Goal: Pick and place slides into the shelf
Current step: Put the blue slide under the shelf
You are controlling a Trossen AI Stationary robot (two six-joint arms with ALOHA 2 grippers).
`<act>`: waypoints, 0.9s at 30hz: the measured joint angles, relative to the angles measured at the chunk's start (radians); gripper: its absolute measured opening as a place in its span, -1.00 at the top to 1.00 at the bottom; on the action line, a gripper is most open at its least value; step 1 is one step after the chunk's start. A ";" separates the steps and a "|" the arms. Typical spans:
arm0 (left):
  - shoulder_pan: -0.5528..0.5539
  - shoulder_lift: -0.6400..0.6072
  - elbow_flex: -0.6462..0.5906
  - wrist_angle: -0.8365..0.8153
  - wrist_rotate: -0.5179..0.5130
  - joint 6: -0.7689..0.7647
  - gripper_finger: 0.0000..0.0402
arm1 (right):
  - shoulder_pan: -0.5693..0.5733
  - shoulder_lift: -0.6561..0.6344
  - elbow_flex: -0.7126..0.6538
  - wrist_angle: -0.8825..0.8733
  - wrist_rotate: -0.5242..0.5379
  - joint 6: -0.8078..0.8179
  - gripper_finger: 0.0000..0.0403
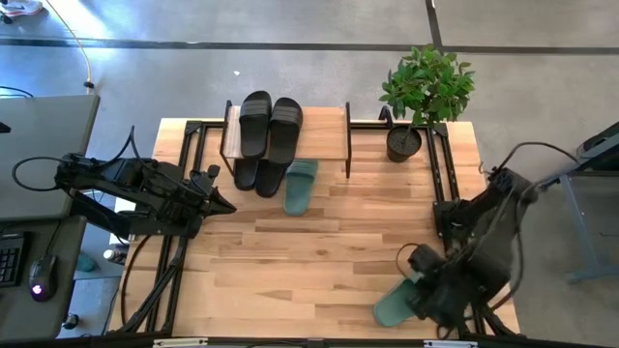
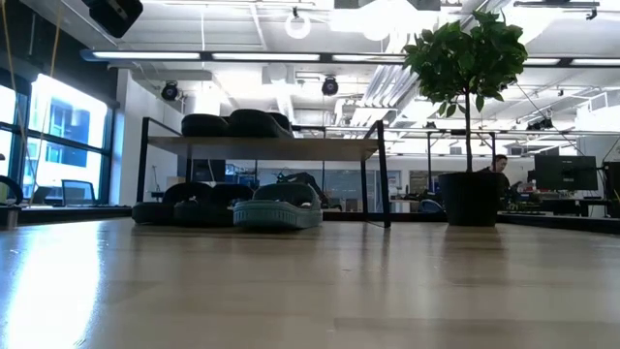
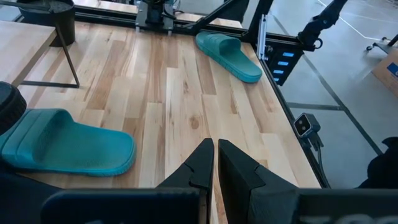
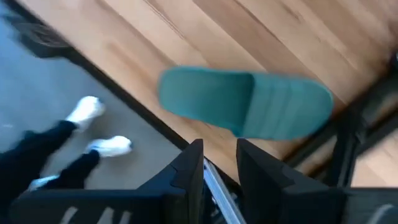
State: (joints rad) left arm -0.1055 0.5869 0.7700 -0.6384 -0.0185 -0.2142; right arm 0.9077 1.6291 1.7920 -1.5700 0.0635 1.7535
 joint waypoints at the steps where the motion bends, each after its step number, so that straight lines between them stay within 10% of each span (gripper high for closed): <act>1: 0.000 0.000 0.000 0.000 0.000 0.000 0.94 | -0.001 0.016 -0.012 0.000 -0.025 0.011 0.57; 27: 0.000 0.000 0.000 0.000 0.000 0.000 0.94 | -0.074 0.414 -0.092 0.000 -0.255 0.133 0.52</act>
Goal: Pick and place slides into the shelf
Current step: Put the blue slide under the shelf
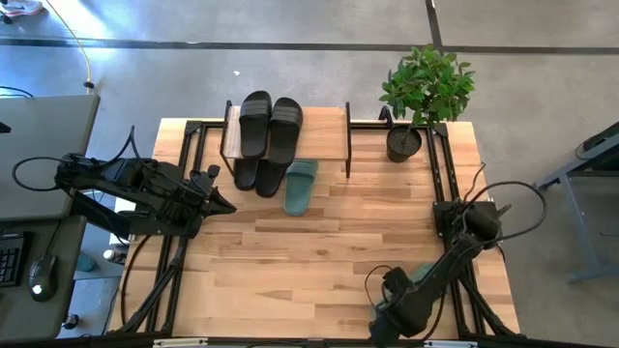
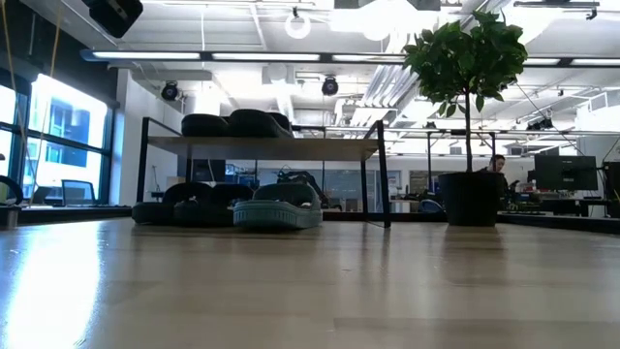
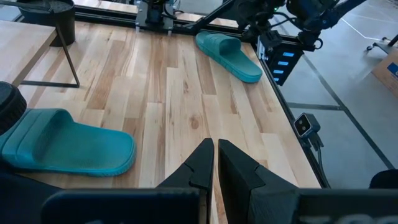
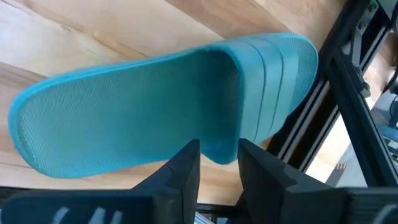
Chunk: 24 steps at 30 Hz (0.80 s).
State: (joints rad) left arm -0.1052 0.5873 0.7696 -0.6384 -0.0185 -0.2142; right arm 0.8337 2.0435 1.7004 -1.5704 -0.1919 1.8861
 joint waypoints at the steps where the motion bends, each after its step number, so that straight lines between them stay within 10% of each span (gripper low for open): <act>1: 0.000 0.000 0.000 0.000 0.000 0.000 0.94 | 0.000 0.004 0.000 0.000 0.007 0.002 0.50; 24: 0.000 0.000 0.000 0.000 0.000 0.000 0.94 | 0.048 0.008 -0.205 0.080 -0.056 0.069 0.12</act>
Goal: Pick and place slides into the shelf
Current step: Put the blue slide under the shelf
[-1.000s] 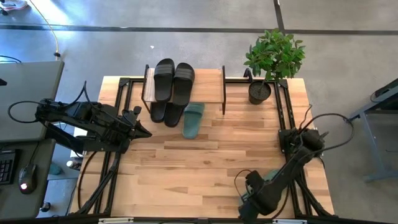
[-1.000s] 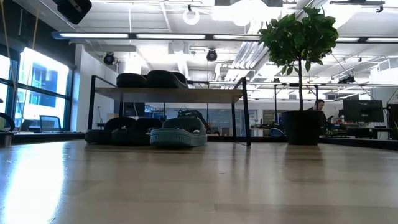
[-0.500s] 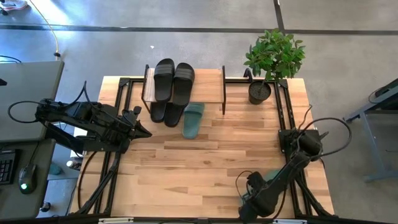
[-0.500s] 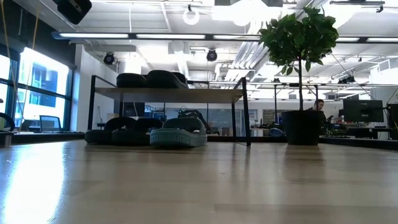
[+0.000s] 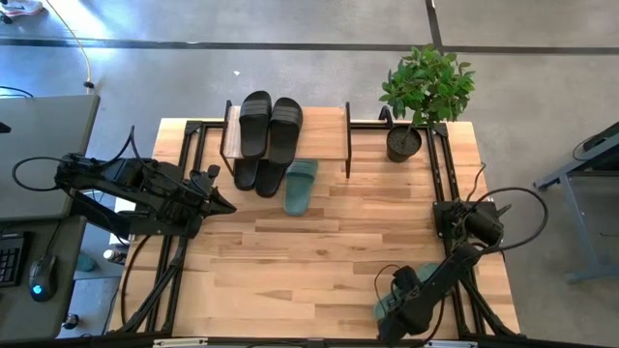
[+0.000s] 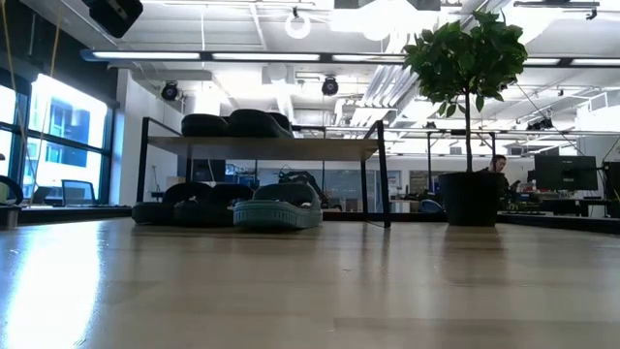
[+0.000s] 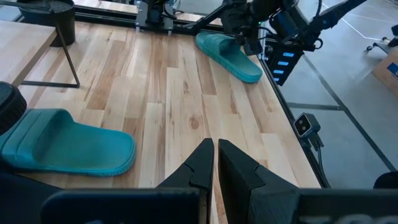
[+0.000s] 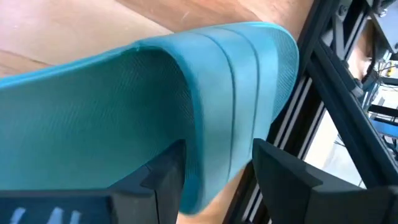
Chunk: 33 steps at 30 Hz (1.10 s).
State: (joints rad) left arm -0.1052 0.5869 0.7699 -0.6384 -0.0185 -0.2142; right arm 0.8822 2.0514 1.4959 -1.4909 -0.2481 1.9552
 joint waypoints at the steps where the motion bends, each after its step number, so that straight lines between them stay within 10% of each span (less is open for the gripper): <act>1: 0.000 0.000 0.000 0.000 0.000 0.000 0.94 | 0.000 0.000 -0.010 0.007 0.000 -0.004 0.12; 9: 0.000 0.000 0.000 0.000 0.000 0.000 0.94 | 0.002 0.000 -0.042 -0.019 0.017 -0.009 0.20; 20: 0.000 0.000 0.000 0.000 0.000 0.000 0.94 | 0.004 0.000 -0.042 -0.074 0.114 0.019 0.96; 33: 0.000 0.000 0.000 0.000 0.000 0.000 0.94 | -0.007 -0.001 0.080 -0.079 0.299 0.083 0.99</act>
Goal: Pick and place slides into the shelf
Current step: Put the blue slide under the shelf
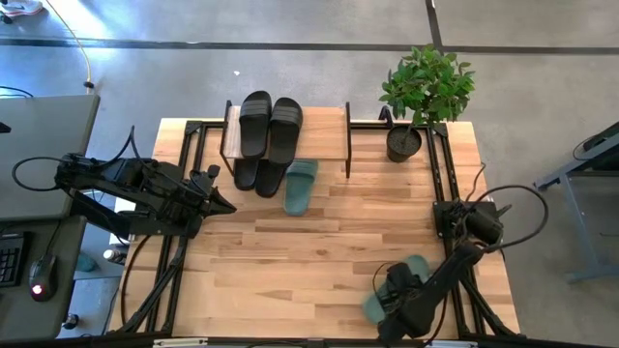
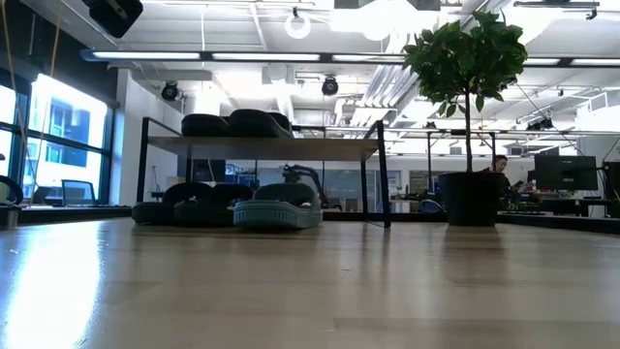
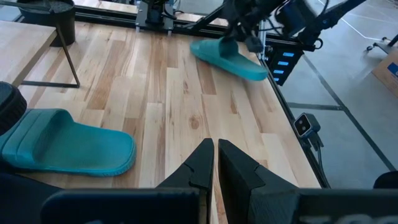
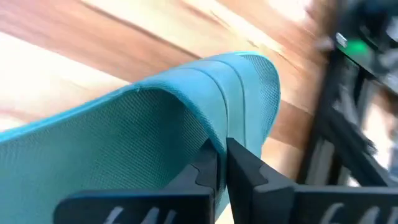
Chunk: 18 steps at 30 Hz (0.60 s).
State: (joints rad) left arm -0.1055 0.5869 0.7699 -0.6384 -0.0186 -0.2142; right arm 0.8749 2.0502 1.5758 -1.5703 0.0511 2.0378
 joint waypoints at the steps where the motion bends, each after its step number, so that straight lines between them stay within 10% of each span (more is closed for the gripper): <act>1: 0.000 0.000 0.000 0.000 0.000 0.000 0.94 | -0.004 0.000 0.023 0.000 0.038 0.002 0.99; 18: 0.000 0.000 0.000 0.000 0.000 0.000 0.94 | -0.133 -0.001 0.612 -0.002 0.910 -0.556 1.00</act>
State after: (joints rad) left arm -0.1052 0.5870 0.7696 -0.6384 -0.0187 -0.2142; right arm 0.7424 2.0495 2.1878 -1.5724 0.9612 1.4815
